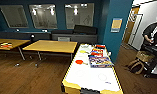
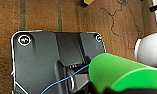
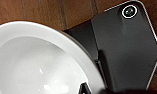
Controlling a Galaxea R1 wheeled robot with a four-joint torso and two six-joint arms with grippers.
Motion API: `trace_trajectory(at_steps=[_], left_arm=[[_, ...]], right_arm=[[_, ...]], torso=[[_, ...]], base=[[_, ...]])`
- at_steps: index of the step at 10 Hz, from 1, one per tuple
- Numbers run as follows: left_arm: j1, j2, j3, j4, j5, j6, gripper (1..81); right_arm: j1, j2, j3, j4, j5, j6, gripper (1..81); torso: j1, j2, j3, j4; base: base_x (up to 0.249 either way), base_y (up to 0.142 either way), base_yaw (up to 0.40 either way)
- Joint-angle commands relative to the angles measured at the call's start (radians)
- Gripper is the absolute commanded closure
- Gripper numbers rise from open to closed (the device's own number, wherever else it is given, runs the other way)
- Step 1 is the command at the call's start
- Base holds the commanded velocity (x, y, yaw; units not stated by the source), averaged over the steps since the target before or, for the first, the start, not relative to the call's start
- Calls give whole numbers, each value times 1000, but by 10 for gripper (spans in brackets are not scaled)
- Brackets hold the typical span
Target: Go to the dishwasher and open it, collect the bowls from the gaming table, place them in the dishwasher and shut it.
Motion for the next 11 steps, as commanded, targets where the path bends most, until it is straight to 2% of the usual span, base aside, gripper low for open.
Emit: trace_trajectory(at_steps=[1, 3, 7, 11], left_arm=[[-38, 43, -109, 14, 7, 12, 811], [-31, 64, -157, 16, -7, 10, 811], [-31, 86, -177, 17, -5, 12, 811], [-31, 93, -178, 17, -5, 13, 811]], right_arm=[[43, 58, -74, -47, -46, -6, 811], [38, 75, -95, -51, -46, -6, 811], [32, 83, -120, -51, -44, -7, 811], [32, 86, -120, -52, -44, -7, 811]], torso=[[0, 0, 0, 0], [0, 0, 0, 0], [0, 0, 0, 0], [1, 1, 0, 0]], base=[[0, 0, 0], [0, 0, 0], [0, 0, 0], [-90, 0, 0]])
